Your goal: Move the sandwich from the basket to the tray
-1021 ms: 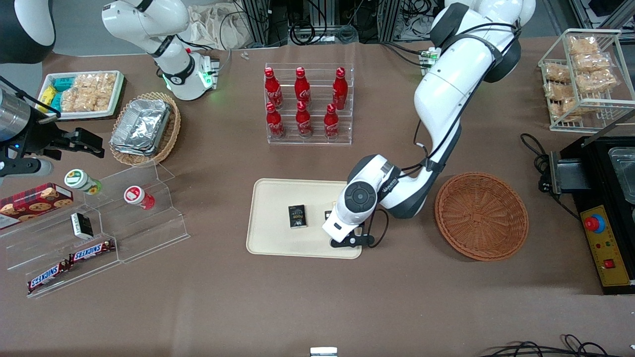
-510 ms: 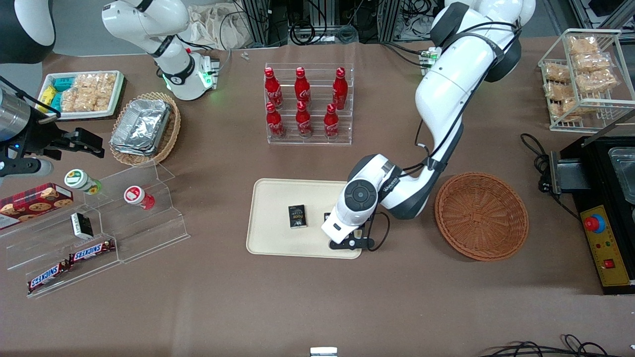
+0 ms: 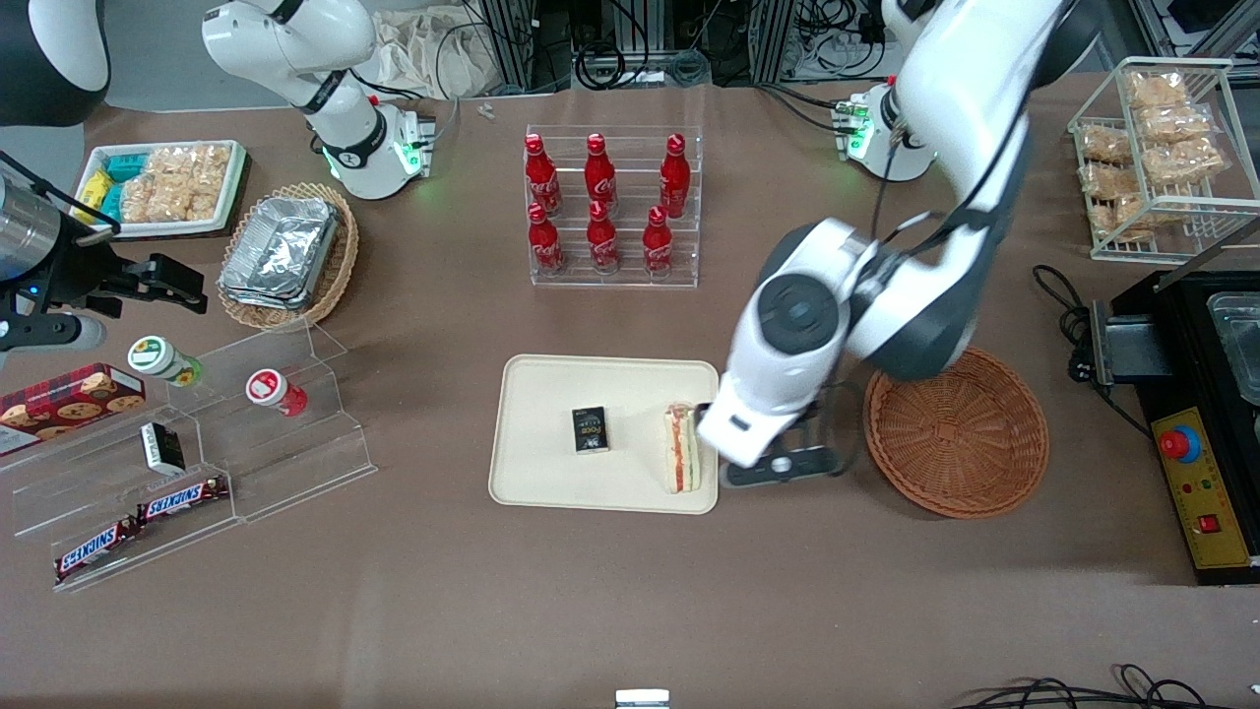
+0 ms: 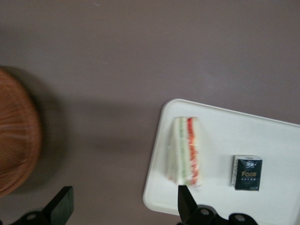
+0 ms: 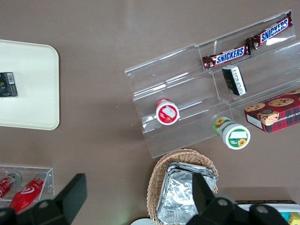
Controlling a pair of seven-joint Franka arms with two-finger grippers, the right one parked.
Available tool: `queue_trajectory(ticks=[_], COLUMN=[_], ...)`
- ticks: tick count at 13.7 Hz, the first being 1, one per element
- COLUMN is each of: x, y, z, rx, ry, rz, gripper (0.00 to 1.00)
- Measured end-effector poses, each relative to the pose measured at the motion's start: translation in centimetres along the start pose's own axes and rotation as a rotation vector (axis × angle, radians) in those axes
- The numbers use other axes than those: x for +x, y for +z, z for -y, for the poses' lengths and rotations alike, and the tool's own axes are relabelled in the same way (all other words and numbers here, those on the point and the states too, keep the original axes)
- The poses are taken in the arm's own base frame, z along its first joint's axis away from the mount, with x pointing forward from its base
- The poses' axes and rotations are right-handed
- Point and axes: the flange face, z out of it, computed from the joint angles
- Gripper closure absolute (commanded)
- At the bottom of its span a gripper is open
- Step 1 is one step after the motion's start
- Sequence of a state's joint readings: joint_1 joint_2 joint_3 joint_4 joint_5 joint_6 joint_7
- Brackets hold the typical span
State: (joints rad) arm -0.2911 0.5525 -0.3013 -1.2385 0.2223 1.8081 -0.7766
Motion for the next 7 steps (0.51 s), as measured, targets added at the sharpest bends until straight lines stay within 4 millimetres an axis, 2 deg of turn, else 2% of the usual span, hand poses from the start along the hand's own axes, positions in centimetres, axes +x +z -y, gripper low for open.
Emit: queue_trajectory(ticks=[2,5,7], x=[-0.3,-1.8,-1.5], y=[-4.5,-8.1,-10.2], z=[5.6,12.9,18.2], rx=[0.033,0.081,0.073], ry=[-0.056,-0.103,-0.078], rz=[-0.035,-0.067,-0.051], gripper=[0.0,0.0,0.0])
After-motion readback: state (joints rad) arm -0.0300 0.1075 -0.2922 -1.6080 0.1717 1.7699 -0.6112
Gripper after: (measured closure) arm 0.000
